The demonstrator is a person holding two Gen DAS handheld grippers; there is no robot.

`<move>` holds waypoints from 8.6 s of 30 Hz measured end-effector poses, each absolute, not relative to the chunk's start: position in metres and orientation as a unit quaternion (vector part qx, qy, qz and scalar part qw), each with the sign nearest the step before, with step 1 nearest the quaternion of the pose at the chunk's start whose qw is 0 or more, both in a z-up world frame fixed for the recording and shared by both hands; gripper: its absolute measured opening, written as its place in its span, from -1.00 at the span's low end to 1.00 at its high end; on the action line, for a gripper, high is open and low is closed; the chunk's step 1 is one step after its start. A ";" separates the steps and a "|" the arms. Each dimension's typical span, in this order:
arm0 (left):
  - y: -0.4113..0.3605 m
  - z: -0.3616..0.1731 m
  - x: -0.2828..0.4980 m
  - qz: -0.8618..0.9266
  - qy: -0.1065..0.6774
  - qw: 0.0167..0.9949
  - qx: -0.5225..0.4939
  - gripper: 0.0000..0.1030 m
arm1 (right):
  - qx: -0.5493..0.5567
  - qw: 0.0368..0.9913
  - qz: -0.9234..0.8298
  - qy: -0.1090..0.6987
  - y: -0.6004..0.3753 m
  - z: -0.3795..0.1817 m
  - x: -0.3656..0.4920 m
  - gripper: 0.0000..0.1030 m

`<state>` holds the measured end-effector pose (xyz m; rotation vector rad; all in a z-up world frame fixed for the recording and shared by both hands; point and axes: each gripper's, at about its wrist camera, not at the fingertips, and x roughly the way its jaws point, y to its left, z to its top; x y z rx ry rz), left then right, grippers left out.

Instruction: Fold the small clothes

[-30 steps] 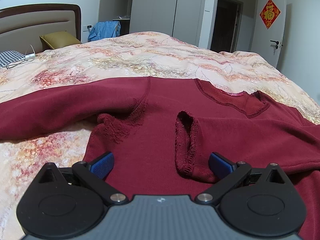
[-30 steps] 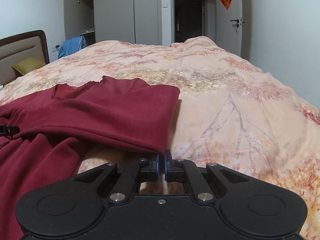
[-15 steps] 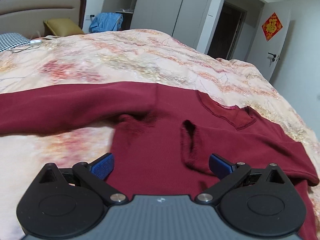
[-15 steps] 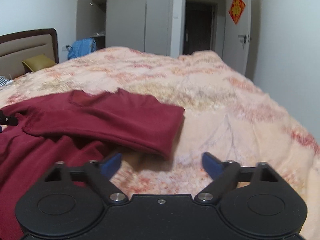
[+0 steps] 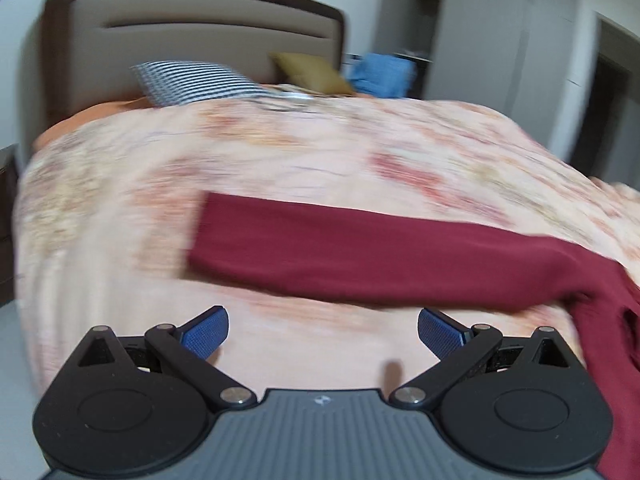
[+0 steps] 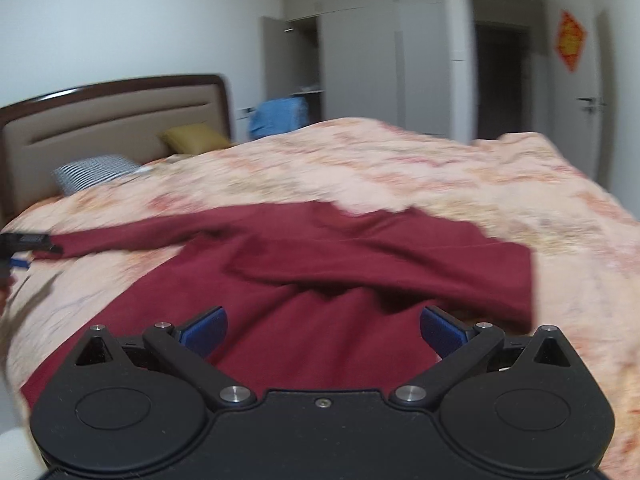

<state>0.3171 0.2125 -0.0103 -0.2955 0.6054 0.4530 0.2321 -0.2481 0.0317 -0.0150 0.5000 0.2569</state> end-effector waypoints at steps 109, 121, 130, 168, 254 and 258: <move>0.074 -0.036 0.435 -0.154 0.239 0.925 0.250 0.53 | 0.026 0.867 0.340 0.363 -0.064 0.036 0.576 0.36; 0.064 -0.028 0.442 -0.207 0.211 0.912 0.285 -0.36 | 0.009 0.850 0.331 0.410 -0.034 0.015 0.600 -0.84; 0.085 -0.010 0.445 -0.179 0.221 0.945 0.160 -0.85 | 0.036 0.901 0.291 0.319 -0.058 0.042 0.593 -0.89; 0.129 -0.031 0.462 -0.010 0.317 0.948 -0.039 0.74 | -0.189 0.944 -0.058 0.264 -0.253 -0.027 0.392 0.99; 0.080 -0.014 0.063 -0.088 0.343 0.929 -0.109 -0.85 | 0.051 0.951 0.017 0.304 -0.289 -0.001 -0.034 -0.59; 0.080 -0.014 0.062 -0.085 0.346 0.929 -0.101 -0.69 | -0.002 0.953 0.020 0.302 -0.283 -0.001 -0.034 -0.13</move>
